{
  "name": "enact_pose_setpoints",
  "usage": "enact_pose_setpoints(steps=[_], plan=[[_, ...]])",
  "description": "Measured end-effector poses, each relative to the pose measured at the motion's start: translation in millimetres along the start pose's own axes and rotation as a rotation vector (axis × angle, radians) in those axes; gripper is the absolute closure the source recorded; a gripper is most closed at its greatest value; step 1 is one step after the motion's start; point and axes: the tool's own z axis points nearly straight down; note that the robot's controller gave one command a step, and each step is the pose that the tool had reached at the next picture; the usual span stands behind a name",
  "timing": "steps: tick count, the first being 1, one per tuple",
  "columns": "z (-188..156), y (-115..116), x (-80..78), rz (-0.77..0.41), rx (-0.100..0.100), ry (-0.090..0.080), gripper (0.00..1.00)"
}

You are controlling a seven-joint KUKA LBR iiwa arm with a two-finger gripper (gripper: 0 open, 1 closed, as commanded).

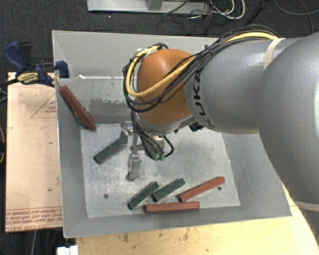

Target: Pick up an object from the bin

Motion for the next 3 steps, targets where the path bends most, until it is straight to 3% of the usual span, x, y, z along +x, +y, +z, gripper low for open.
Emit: enact_pose_setpoints(steps=[1,2,3], plan=[[-1.1,-1.2,-0.9,0.001,0.001,-0.002,0.00],[34.0,11.5,-22.7,0.064,-0.002,-0.012,0.00],[90.3,-13.0,-49.4,-0.080,0.000,-0.010,1.00]])
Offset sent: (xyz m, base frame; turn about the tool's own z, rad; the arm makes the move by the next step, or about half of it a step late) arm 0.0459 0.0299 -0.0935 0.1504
